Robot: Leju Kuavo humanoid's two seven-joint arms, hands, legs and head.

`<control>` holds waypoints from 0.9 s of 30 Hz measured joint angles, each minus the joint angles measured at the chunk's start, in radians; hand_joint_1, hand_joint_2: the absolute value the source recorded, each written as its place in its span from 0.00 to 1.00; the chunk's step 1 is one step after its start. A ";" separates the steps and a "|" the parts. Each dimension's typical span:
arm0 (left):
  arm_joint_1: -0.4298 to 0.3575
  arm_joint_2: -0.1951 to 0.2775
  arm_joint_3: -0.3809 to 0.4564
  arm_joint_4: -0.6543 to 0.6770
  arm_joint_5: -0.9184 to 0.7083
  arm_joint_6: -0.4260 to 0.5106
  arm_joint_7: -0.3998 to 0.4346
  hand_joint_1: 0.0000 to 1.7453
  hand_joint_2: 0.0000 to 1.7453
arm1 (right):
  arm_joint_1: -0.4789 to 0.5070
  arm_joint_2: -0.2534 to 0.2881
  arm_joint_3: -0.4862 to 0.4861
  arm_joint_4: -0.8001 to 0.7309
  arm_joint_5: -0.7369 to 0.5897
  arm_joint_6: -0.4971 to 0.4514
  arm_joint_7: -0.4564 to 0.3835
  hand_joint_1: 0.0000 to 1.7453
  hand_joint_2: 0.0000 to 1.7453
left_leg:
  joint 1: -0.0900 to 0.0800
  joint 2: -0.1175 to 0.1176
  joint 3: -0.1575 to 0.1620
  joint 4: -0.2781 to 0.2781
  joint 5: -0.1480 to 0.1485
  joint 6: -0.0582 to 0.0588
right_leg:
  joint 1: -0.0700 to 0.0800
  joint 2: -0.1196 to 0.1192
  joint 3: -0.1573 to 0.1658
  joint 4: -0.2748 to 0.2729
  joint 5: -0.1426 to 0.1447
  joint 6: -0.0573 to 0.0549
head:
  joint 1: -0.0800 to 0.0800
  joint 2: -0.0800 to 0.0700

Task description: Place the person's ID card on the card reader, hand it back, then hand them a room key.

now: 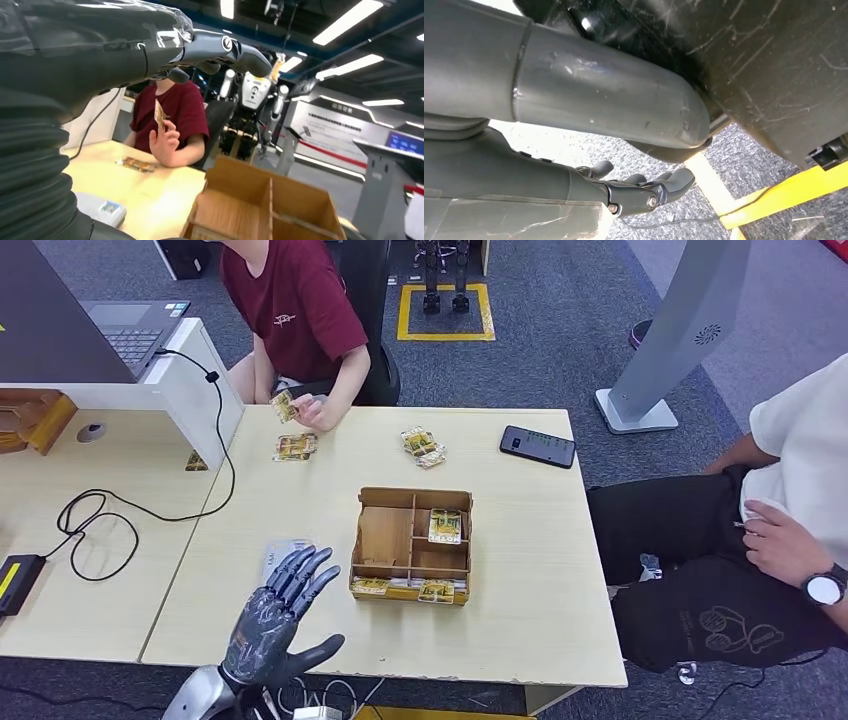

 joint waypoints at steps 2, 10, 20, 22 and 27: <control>0.013 0.011 -0.027 0.002 -0.017 0.010 0.007 0.00 1.00 | -0.001 0.000 -0.001 0.000 0.000 -0.003 0.002 0.00 0.00 | 0.000 0.000 0.000 0.000 0.000 0.000 | 0.000 0.000 0.000 0.000 0.000 0.000 | 0.000 0.000; 0.018 0.018 -0.101 0.056 -0.172 0.091 0.127 0.00 1.00 | -0.006 0.002 -0.002 0.000 0.006 -0.007 0.022 0.00 0.00 | 0.000 0.000 0.000 0.000 0.000 0.000 | 0.000 0.000 0.000 0.000 0.000 0.000 | 0.000 0.000; -0.059 -0.045 -0.143 0.187 -0.238 0.133 0.259 0.00 1.00 | -0.014 0.003 -0.005 0.000 0.006 -0.012 0.031 0.00 0.00 | 0.000 -0.001 0.000 0.000 0.000 0.000 | 0.000 -0.001 0.000 0.000 0.001 0.000 | 0.000 0.000; -0.074 -0.060 -0.144 0.202 -0.240 0.133 0.275 0.00 1.00 | -0.014 0.003 -0.007 0.000 0.006 -0.012 0.032 0.00 0.00 | 0.000 -0.001 0.000 0.000 0.000 0.000 | 0.000 -0.001 0.000 0.000 0.001 0.000 | 0.000 0.000; -0.101 -0.095 -0.144 0.223 -0.242 0.130 0.300 0.00 1.00 | -0.014 0.003 -0.009 0.000 0.007 -0.013 0.032 0.00 0.00 | 0.000 -0.001 0.000 0.000 0.000 0.000 | 0.000 -0.001 0.000 0.000 0.001 -0.001 | 0.000 0.000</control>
